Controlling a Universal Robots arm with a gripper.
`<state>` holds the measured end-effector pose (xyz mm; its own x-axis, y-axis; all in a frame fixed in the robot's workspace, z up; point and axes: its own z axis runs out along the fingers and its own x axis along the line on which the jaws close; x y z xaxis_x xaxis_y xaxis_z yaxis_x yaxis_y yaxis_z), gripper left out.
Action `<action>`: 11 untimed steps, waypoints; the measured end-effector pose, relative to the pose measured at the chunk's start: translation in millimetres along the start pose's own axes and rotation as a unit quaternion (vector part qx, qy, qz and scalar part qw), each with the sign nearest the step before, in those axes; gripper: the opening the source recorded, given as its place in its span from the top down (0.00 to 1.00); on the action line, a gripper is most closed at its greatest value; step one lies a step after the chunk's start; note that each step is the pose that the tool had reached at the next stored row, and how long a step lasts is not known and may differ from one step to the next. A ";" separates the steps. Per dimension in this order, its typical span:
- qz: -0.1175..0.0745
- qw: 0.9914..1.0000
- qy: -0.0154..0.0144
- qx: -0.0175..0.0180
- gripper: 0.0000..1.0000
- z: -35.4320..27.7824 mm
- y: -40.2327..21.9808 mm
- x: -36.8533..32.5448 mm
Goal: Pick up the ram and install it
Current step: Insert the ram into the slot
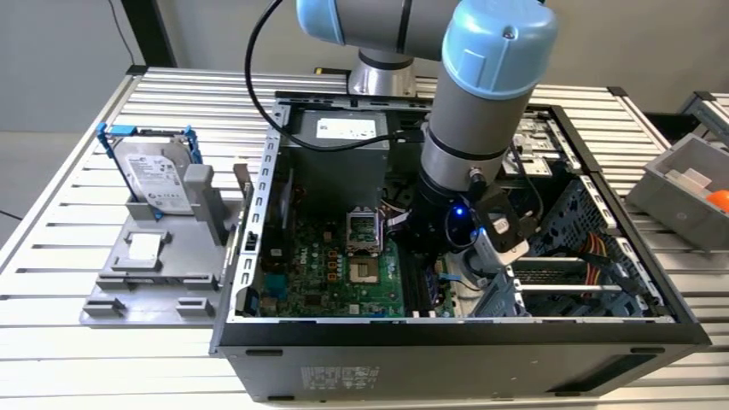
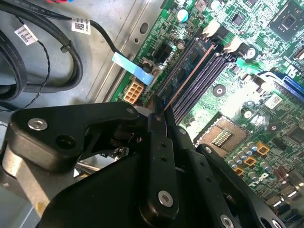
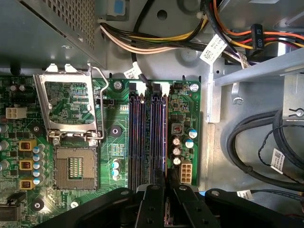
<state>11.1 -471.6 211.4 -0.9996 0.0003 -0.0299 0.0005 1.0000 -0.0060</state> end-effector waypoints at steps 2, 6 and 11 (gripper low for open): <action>0.000 1.000 0.000 0.000 1.00 0.0 0.0 0.0; 0.000 1.000 0.000 0.000 1.00 0.0 0.0 0.0; 0.000 1.000 0.000 0.000 1.00 0.0 0.0 0.5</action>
<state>10.6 -471.5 211.4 -0.9995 0.0003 -0.0304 0.0005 1.0000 -0.0057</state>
